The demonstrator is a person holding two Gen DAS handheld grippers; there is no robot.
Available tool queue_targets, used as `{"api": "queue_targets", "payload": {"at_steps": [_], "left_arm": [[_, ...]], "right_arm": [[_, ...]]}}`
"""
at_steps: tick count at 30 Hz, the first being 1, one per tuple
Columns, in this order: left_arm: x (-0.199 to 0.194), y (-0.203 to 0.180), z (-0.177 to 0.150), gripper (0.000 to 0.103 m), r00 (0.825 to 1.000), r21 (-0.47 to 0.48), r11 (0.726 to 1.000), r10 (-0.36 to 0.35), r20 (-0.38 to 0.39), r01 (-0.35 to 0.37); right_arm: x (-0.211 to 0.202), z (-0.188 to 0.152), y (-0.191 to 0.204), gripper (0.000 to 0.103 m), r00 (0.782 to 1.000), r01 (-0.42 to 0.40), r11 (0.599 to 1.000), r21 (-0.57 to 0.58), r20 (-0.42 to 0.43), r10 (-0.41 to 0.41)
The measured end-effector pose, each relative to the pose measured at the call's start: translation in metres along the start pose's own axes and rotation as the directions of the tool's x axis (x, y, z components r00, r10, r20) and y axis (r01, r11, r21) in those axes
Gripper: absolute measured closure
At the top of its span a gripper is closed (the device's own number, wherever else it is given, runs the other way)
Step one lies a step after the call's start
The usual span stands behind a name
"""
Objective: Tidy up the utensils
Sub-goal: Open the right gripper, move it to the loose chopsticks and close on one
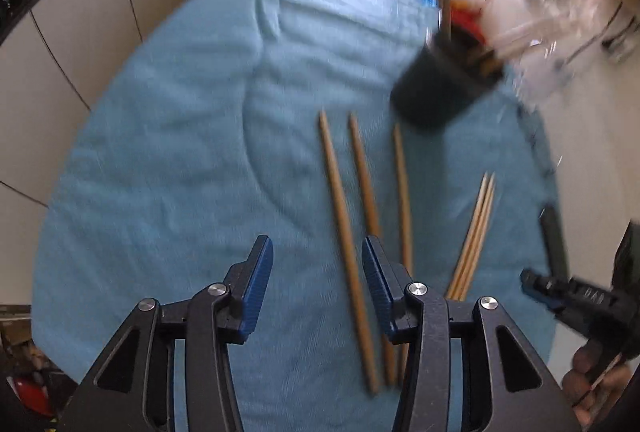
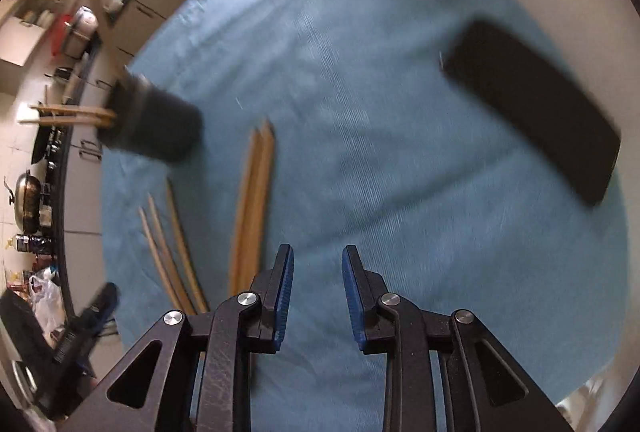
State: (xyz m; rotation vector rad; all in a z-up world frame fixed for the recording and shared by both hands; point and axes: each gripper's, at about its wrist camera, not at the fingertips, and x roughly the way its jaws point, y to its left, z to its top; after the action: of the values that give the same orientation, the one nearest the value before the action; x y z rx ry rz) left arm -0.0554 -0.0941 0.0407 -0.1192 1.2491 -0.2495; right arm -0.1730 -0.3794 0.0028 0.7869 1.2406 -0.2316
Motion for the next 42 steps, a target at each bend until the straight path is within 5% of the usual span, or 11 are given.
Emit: {"api": "queue_targets", "payload": {"at_steps": [11,30,42], "left_arm": [[-0.002,0.006,-0.007,0.058,1.0,0.003,1.0,0.017,-0.009,-0.017],[-0.006,0.044,0.008,0.058,1.0,-0.036,0.999,0.021,0.005,-0.02],[0.025,0.016,0.044,0.058,0.997,-0.001,0.999,-0.044,-0.063,0.045]], "right_arm": [[0.01,0.021,0.01,0.083,1.0,-0.023,1.0,0.007,0.011,0.023],[0.054,0.053,0.062,0.095,0.998,0.058,0.997,-0.048,-0.007,-0.059],[0.035,0.04,0.026,0.097,0.988,0.156,0.987,-0.035,-0.006,-0.157]]}}
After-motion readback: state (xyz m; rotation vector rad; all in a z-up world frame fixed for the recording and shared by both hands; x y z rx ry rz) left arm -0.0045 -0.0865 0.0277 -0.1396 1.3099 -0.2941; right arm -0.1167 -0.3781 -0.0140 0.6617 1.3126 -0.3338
